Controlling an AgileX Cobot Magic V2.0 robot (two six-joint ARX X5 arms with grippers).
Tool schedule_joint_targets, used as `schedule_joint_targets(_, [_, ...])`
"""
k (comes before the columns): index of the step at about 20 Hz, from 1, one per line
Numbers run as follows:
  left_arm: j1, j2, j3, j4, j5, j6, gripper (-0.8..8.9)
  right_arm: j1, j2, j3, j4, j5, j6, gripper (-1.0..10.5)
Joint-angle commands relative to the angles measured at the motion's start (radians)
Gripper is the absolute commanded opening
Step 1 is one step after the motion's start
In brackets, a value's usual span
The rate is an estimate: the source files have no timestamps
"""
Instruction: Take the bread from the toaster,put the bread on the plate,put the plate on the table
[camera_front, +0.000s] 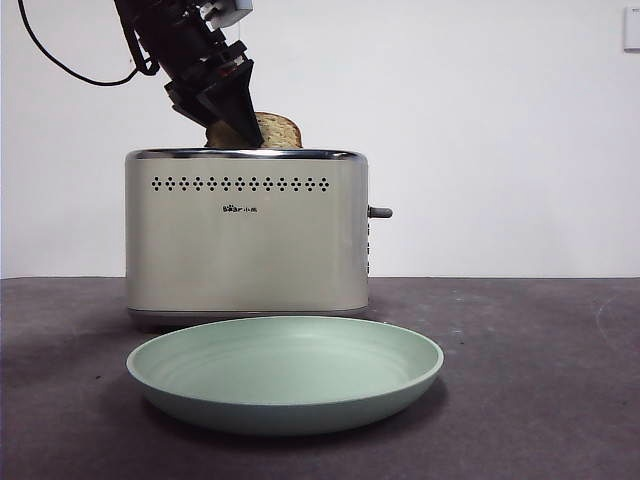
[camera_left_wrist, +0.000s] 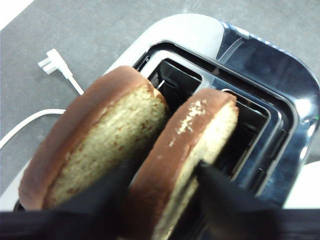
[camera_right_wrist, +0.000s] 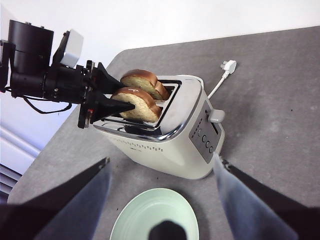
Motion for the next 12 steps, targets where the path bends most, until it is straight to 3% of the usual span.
schedule_joint_targets(1, [-0.001, -0.035, 0.003, -0.004, -0.022, 0.007, -0.07, 0.003, 0.002, 0.004, -0.003, 0.003, -0.008, 3.5])
schedule_joint_targets(6, [-0.023, -0.218, 0.021, -0.005, -0.005, -0.036, -0.07, 0.003, 0.018, 0.004, -0.05, 0.009, -0.004, 3.4])
schedule_joint_targets(12, [-0.029, -0.515, 0.021, -0.011, -0.003, -0.266, -0.06, 0.003, 0.063, 0.004, -0.172, 0.01, -0.081, 3.4])
